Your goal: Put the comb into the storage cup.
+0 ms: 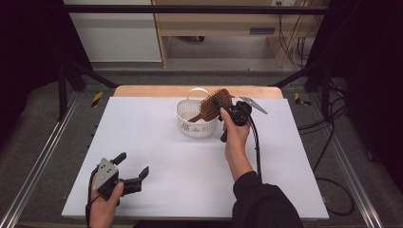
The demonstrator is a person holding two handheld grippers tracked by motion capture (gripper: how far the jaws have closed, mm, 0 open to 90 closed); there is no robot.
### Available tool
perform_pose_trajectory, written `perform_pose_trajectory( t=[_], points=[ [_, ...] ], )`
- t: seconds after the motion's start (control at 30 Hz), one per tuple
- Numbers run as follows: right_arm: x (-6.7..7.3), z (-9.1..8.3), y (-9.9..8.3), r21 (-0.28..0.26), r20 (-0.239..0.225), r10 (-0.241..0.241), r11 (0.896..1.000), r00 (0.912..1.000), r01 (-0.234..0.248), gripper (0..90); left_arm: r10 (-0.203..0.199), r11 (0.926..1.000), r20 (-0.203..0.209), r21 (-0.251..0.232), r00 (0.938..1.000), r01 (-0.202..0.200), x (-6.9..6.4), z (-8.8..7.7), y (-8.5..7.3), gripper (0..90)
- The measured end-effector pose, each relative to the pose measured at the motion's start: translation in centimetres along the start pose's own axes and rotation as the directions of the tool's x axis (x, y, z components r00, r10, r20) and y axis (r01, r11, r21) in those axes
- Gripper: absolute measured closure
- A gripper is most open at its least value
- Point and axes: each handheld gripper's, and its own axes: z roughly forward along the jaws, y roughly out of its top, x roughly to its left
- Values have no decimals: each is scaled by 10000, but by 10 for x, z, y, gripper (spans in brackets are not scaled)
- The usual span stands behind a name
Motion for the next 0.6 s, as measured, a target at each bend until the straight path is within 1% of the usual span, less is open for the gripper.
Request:
perform_pose_trajectory(
  t=[0.33,0.6],
  points=[
    [-3,0,0,54,69,-10,10000,10000,9,401,2,10000,0,2,10000,-2,0,0,0,30],
    [-7,-1,0,133,237,37,9999,9997,-40,376,4,10000,3,-6,10000,-4,0,0,0,30]
  ],
)
